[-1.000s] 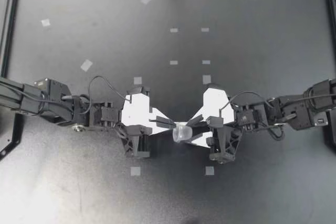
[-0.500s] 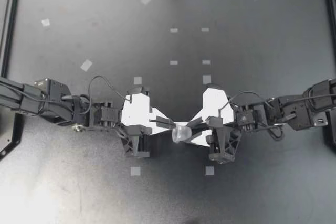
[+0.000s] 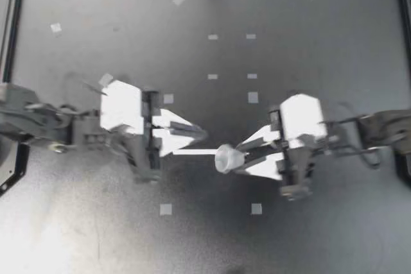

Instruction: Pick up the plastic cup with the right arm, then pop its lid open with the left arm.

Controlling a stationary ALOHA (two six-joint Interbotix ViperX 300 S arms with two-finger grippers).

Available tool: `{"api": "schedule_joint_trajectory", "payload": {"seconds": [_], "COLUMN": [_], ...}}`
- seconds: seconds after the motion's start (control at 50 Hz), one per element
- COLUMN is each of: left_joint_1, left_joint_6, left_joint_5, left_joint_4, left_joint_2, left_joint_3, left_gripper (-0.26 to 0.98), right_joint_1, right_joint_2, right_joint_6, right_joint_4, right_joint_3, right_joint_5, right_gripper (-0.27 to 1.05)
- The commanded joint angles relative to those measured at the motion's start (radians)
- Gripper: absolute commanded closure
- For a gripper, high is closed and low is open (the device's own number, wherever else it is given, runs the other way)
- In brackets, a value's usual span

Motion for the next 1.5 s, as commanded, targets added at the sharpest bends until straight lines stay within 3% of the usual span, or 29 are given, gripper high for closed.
{"api": "schedule_joint_trajectory", "payload": {"seconds": [0.0, 0.18, 0.24, 0.38, 0.58, 0.8, 1.02, 1.48], "left_joint_1": [0.002, 0.002, 0.002, 0.002, 0.002, -0.005, -0.006, -0.006], "left_joint_6": [-0.086, -0.497, -0.638, -0.976, -1.108, -1.144, -1.144, -1.072], "left_joint_5": [-0.109, -0.39, -0.423, -0.454, -0.439, -0.416, -0.416, -0.416], "left_joint_4": [-0.002, 0.0, -0.002, 0.005, 0.072, 0.121, 0.124, 0.124], "left_joint_2": [-0.057, -0.051, -0.04, 0.003, 0.046, 0.043, 0.034, 0.018], "left_joint_3": [0.031, 0.081, 0.074, 0.026, -0.041, -0.051, -0.043, -0.021], "left_gripper": [0.47, -0.07, -0.16, -0.08, -0.08, -0.08, -0.08, -0.07], "right_joint_1": [0.003, 0.0, -0.002, -0.025, -0.052, -0.066, -0.072, -0.072], "right_joint_2": [-0.091, -0.129, -0.101, 0.02, 0.163, 0.167, 0.163, 0.144], "right_joint_6": [-0.037, -0.219, -0.268, -0.318, -0.319, -0.321, -0.308, -0.195], "right_joint_4": [0.0, 0.018, 0.031, 0.086, 0.089, 0.091, 0.097, 0.091], "right_joint_3": [0.032, 0.124, 0.132, 0.08, -0.028, -0.032, -0.021, 0.058], "right_joint_5": [-0.147, -0.5, -0.575, -0.634, -0.627, -0.557, -0.43, -0.416], "right_gripper": [0.65, 0.65, 0.65, 0.65, 0.65, 0.65, 0.65, 0.65]}}
